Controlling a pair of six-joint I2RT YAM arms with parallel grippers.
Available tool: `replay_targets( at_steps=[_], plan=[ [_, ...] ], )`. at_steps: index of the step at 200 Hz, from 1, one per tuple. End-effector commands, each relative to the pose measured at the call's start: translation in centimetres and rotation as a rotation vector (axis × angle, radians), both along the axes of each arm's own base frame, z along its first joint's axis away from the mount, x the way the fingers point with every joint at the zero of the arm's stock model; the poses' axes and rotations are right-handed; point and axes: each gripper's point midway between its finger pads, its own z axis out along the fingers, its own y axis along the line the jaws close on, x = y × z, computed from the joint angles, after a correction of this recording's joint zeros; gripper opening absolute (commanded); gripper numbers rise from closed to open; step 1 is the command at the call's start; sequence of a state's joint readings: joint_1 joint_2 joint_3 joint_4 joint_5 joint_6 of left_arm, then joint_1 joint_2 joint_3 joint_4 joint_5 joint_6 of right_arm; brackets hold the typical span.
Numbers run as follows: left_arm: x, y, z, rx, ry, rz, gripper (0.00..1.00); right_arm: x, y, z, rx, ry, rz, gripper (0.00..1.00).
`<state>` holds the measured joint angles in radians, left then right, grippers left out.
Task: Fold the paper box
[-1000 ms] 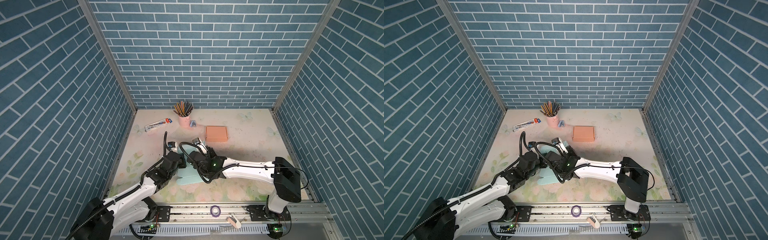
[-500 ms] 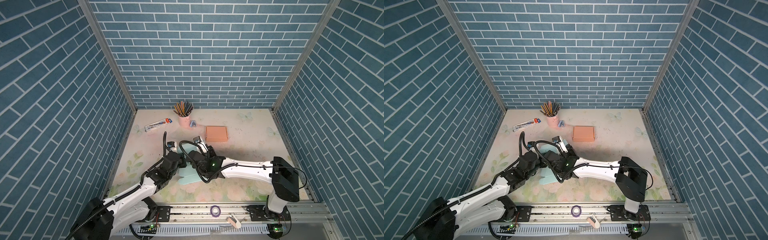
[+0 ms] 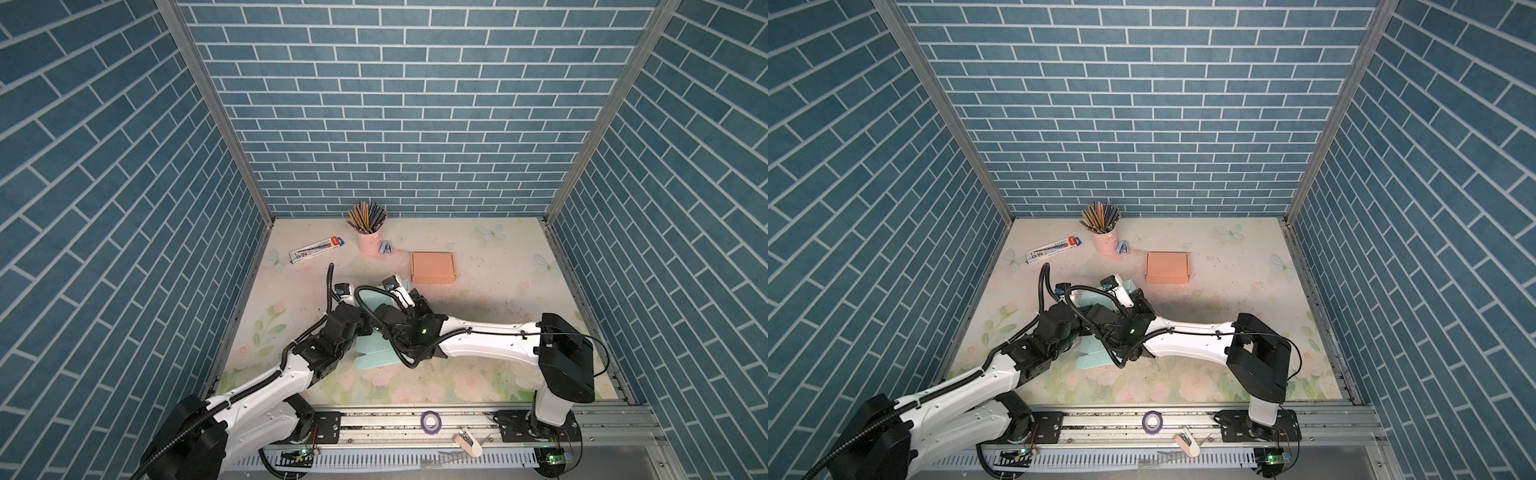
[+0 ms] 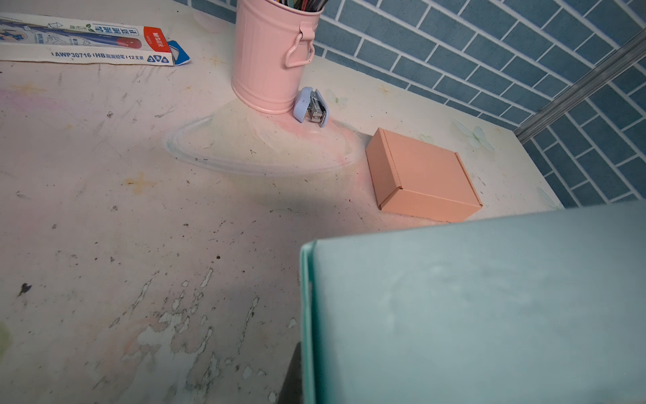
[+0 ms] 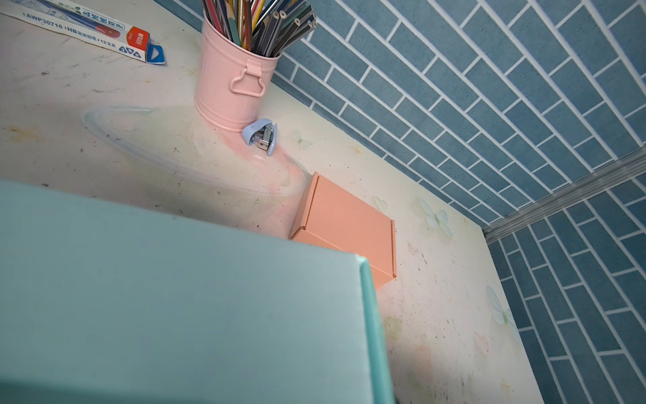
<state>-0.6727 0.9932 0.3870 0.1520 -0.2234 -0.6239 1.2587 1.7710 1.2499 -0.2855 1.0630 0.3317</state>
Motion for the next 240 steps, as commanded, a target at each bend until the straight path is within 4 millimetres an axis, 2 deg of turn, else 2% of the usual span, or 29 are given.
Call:
replay_targets(
  at_steps=[1,40,74,111,134,150,174,200,219,240],
  plan=[
    [0.0,-1.3,1.4,-0.039,-0.037,-0.047,0.09,0.1,-0.9,0.2,-0.02,-0.02,-0.015,0.26],
    [-0.1,-0.7,1.1,-0.011,-0.035,-0.031,0.09,-1.4,-0.9,1.6,0.072,-0.003,0.031,0.41],
    [0.0,-0.6,0.8,0.006,-0.032,-0.027,0.09,-3.7,-1.3,3.1,0.207,0.034,0.118,0.53],
    [-0.1,-0.6,0.6,0.048,-0.037,-0.057,0.09,-7.0,-1.2,4.5,0.419,0.119,0.304,0.55],
    [-0.3,-0.9,0.7,0.091,-0.058,-0.11,0.11,-8.7,-2.5,6.3,0.551,0.142,0.396,0.55],
    [-0.5,-1.3,0.7,0.134,-0.066,-0.16,0.12,-9.6,-3.6,7.9,0.611,0.159,0.467,0.59],
    [-0.7,-2.2,0.9,0.177,-0.074,-0.238,0.13,-9.5,-5.7,9.6,0.66,0.239,0.506,0.61],
    [-1.0,-3.3,0.6,0.211,-0.068,-0.322,0.14,-8.1,-7.6,10.3,0.729,0.288,0.484,0.6],
    [-1.2,-4.0,0.5,0.234,-0.079,-0.379,0.14,-7.3,-7.6,9.7,0.735,0.327,0.482,0.6],
    [-1.4,-5.0,0.1,0.247,-0.109,-0.438,0.14,-7.0,-6.4,8.2,0.711,0.378,0.495,0.59]
  ],
)
